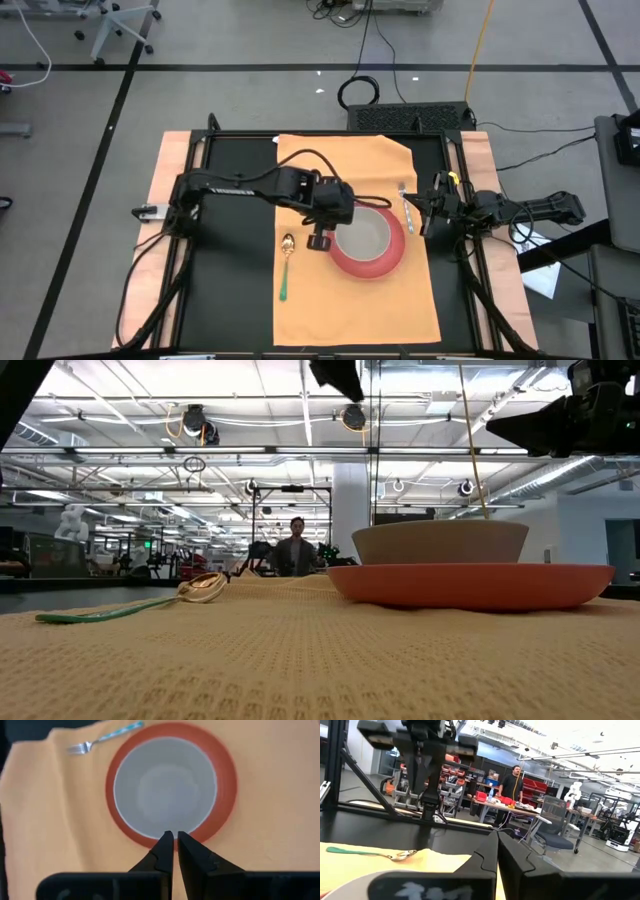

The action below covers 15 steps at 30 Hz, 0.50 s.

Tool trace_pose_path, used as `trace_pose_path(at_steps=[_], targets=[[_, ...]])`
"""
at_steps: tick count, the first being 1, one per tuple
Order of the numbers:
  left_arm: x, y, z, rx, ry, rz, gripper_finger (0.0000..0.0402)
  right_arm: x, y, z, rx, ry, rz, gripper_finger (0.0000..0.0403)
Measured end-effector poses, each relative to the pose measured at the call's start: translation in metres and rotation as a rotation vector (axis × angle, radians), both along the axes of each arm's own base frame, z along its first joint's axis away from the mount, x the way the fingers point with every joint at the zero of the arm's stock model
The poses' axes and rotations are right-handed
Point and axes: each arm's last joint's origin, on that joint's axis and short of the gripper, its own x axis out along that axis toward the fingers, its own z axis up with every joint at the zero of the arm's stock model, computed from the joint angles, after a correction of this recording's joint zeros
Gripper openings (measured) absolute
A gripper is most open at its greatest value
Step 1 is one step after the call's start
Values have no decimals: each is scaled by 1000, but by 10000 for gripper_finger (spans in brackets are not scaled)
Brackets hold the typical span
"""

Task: Set table place
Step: Put the fork to the right of the plate on the napkin

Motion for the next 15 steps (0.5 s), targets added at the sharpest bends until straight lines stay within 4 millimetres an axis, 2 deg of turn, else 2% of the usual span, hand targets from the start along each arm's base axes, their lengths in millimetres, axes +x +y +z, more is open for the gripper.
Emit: trace_pose_path(at_steps=[9, 15], targets=[[-32, -4, 43, -34, -109, 17, 31, 0, 0, 0, -1, 5, 0, 0], [-64, 0, 79, -49, -204, 42, 31, 0, 0, 0, 0, 1, 0, 0]])
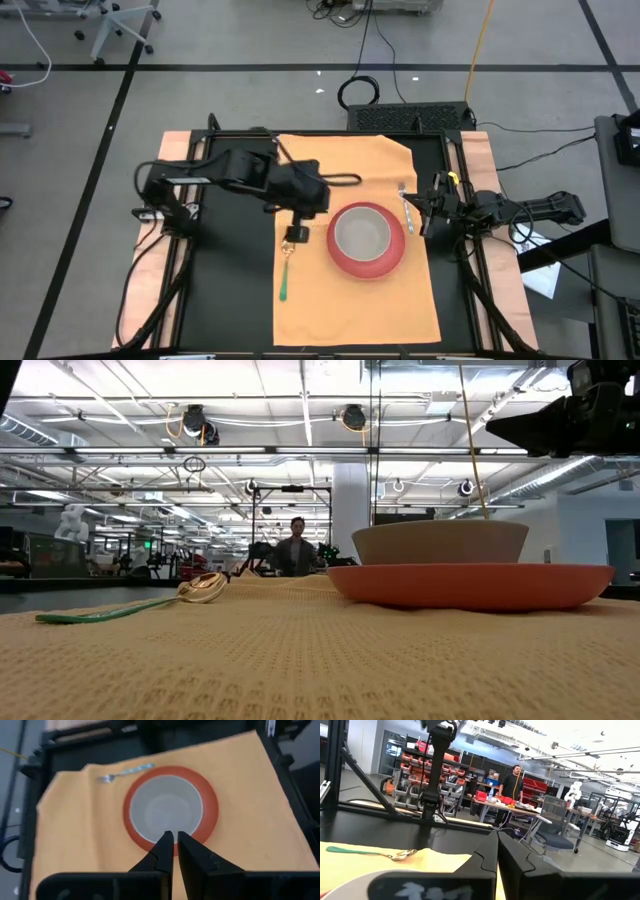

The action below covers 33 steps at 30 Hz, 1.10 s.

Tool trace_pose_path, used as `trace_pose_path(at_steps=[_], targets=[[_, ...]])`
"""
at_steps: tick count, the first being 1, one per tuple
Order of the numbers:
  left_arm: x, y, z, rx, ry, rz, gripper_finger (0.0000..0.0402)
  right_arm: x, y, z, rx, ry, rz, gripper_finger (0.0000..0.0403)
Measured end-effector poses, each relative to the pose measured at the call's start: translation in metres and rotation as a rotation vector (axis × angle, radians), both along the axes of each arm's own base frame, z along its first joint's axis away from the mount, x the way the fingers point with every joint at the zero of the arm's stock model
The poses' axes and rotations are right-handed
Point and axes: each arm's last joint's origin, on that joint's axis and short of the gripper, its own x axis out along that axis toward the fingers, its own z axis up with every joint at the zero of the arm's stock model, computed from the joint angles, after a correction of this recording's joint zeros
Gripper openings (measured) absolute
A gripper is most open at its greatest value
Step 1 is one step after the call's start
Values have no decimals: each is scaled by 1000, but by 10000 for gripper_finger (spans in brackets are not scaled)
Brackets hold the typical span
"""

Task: Set table place
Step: Put the fork to the right of the plate on the napkin

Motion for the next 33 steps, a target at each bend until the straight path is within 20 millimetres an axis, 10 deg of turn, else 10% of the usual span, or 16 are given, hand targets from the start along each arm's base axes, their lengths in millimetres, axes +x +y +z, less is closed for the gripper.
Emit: trace_pose_path(at_steps=[19, 33], targets=[[-19, 4, -3, 105, 43, 111, 31, 0, 0, 0, 1, -4, 0, 0], [-95, 27, -21, -23, -343, 143, 31, 0, 0, 1, 1, -8, 1, 0]])
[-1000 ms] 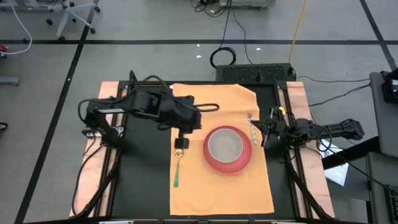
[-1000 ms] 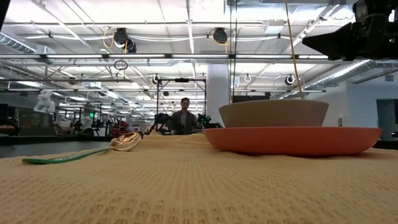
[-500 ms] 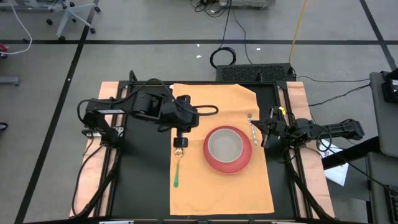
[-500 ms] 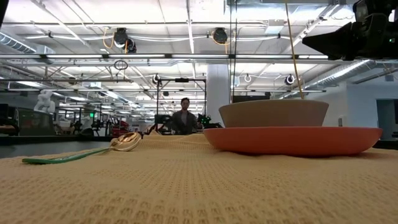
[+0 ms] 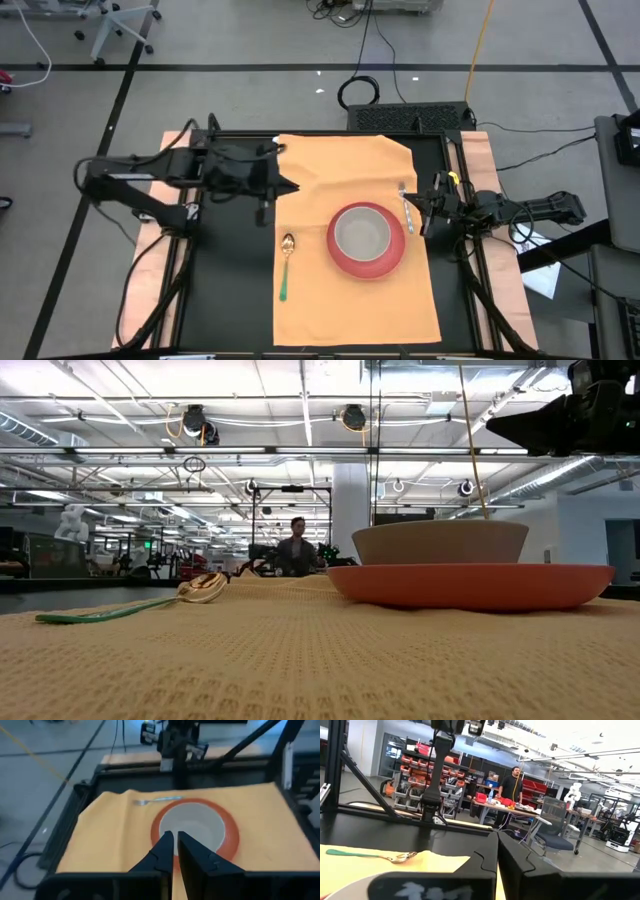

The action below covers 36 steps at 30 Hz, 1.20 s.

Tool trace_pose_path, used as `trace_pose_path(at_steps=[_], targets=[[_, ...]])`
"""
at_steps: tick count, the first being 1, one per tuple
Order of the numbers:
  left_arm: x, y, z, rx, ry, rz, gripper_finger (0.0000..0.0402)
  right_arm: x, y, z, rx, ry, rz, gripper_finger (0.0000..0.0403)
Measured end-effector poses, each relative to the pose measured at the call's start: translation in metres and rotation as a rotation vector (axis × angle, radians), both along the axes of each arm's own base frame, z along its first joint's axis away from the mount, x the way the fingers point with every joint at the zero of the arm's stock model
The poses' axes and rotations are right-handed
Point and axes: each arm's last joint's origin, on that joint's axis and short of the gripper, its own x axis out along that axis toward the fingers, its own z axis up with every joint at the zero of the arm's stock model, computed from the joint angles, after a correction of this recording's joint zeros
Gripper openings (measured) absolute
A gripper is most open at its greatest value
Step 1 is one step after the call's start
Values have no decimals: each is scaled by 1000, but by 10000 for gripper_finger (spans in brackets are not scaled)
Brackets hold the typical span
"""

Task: Set table place
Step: Put the fork to the right of the plate on the napkin

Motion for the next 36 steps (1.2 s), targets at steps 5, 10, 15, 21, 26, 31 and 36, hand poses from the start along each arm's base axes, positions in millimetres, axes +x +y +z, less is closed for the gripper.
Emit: trace_pose_path(at_steps=[5, 10, 15, 21, 26, 31, 36], targets=[[-26, 4, -27, -12, -105, 6, 31, 0, 0, 0, 1, 0, 0, 0], [-46, 11, -48, -38, -164, 44, 31, 0, 0, 0, 7, -2, 2, 0], [-57, 14, -54, -52, -191, 52, 31, 0, 0, 0, 7, -2, 1, 0], [-62, 15, -60, -60, -188, 60, 31, 0, 0, 0, 7, -2, 1, 0], [-57, 13, -70, -72, -316, 47, 31, 0, 0, 0, 7, -2, 1, 0], [-53, 10, -88, -125, -371, -24, 31, 0, 0, 0, 7, -1, 2, 0], [-53, 8, -106, -151, -399, -81, 31, 0, 0, 0, 7, -1, 1, 0]])
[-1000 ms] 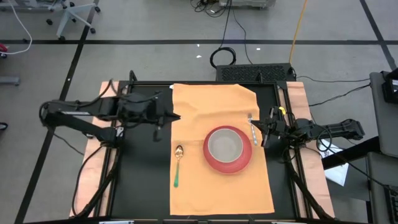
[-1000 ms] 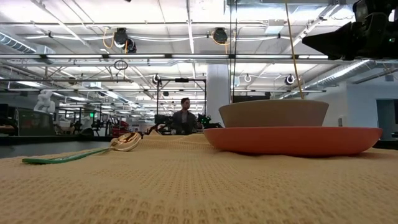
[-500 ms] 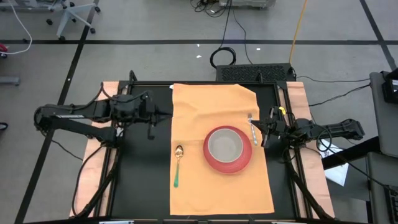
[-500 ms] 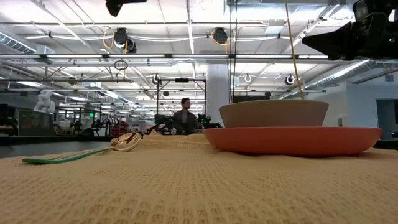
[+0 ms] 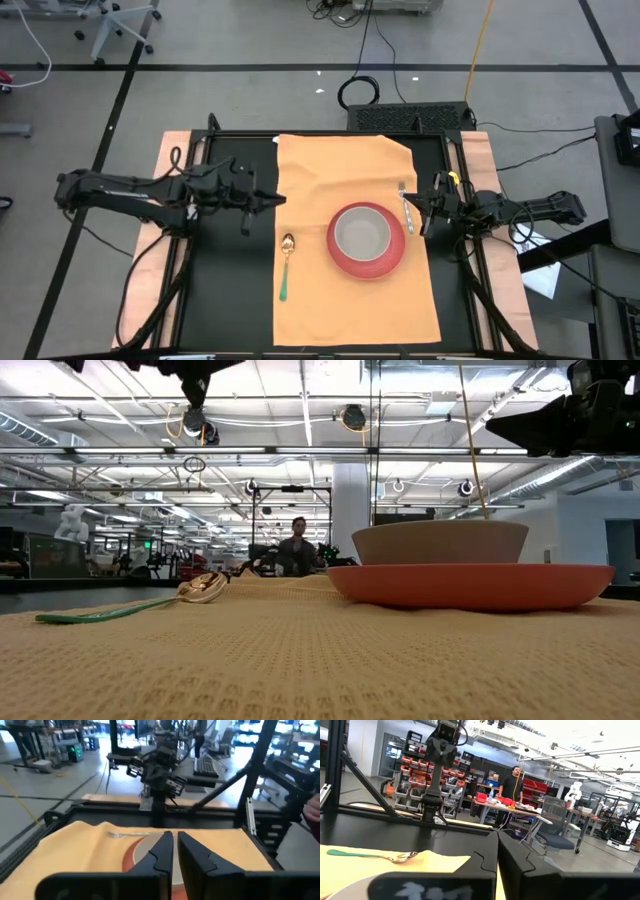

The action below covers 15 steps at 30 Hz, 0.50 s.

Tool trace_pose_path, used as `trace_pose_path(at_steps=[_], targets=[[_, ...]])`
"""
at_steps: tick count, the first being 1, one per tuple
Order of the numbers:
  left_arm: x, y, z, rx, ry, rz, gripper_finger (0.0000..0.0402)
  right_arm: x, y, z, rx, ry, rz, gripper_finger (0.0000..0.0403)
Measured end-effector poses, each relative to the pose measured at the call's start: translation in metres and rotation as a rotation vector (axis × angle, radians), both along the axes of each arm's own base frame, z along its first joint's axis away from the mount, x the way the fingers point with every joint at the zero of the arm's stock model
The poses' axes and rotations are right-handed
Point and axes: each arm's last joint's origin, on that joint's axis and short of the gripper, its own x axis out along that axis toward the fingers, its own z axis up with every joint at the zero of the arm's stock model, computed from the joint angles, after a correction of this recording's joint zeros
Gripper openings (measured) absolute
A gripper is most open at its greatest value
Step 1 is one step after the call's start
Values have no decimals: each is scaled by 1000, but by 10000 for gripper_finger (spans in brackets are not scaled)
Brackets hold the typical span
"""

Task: Set table place
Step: Put the fork to the right of the plate on the napkin

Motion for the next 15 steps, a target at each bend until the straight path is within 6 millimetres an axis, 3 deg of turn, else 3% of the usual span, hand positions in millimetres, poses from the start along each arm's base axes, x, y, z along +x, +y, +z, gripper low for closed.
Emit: trace_pose_path(at_steps=[5, 15], targets=[[-11, 5, -4, 19, -53, 93, 31, 0, 0, 0, 0, 0, 0, 0], [-29, 6, -4, 17, -89, 106, 31, 0, 0, 0, 0, 0, 0, 0]])
